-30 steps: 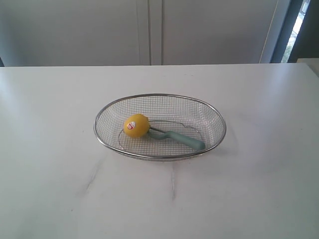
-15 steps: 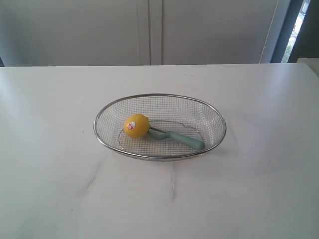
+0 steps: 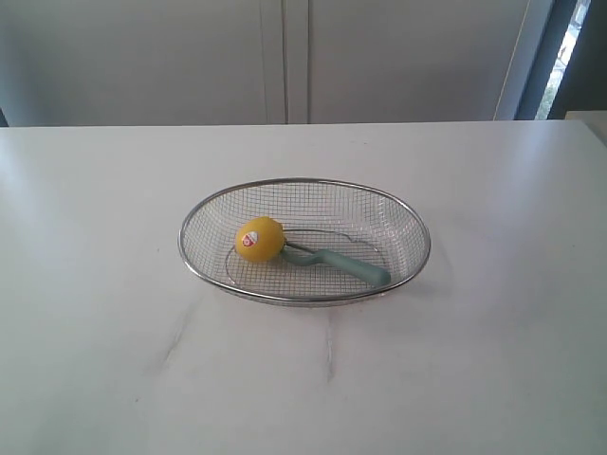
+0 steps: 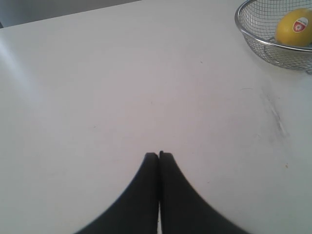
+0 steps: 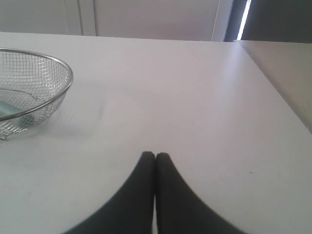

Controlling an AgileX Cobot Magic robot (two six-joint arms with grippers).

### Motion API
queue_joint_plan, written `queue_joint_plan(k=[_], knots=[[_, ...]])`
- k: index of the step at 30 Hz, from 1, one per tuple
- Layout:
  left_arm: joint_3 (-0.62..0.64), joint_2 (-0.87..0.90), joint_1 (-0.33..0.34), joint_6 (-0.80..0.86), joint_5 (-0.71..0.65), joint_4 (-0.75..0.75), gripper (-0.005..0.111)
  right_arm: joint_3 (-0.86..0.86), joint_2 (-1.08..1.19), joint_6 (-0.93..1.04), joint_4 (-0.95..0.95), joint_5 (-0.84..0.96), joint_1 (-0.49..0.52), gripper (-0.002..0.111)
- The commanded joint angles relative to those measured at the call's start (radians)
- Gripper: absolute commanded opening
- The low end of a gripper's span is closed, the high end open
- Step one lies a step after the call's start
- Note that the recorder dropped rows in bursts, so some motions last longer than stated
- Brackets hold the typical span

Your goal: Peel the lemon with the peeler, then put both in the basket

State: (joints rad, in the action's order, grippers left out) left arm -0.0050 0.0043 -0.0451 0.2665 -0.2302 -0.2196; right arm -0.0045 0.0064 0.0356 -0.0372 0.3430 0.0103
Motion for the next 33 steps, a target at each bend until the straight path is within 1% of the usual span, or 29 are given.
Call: queue_joint_plan(k=[1,26,29,30,31,32,33], knots=[[0.005,-0.004,0.002,-0.001,0.005,-0.012,0.000,0.004,-0.006,-0.020,0.003,-0.005,-0.003,0.000],[0.005,-0.004,0.002,-0.001,0.001,-0.008,0.000,0.004,-0.006,-0.020,0.003,-0.005,-0.003,0.000],[0.005,-0.004,0.013,-0.001,0.012,0.110,0.000,0.004,-0.006,-0.020,0.003,-0.005,-0.003,0.000],[0.005,-0.004,0.024,-0.010,0.013,0.116,0.000,0.004,-0.006,-0.020,0.003,-0.005,-0.003,0.000],[0.005,-0.004,0.032,-0.060,0.016,0.116,0.000,0.004,-0.006,-0.020,0.003,-0.005,-0.003,0.000],[0.005,-0.004,0.041,-0.160,0.019,0.116,0.000,0.004,-0.006,-0.020,0.003,-0.005,-0.003,0.000],[0.005,-0.004,0.046,-0.196,0.021,0.116,0.000,0.004,-0.006,-0.020,0.003,-0.005,-0.003,0.000]])
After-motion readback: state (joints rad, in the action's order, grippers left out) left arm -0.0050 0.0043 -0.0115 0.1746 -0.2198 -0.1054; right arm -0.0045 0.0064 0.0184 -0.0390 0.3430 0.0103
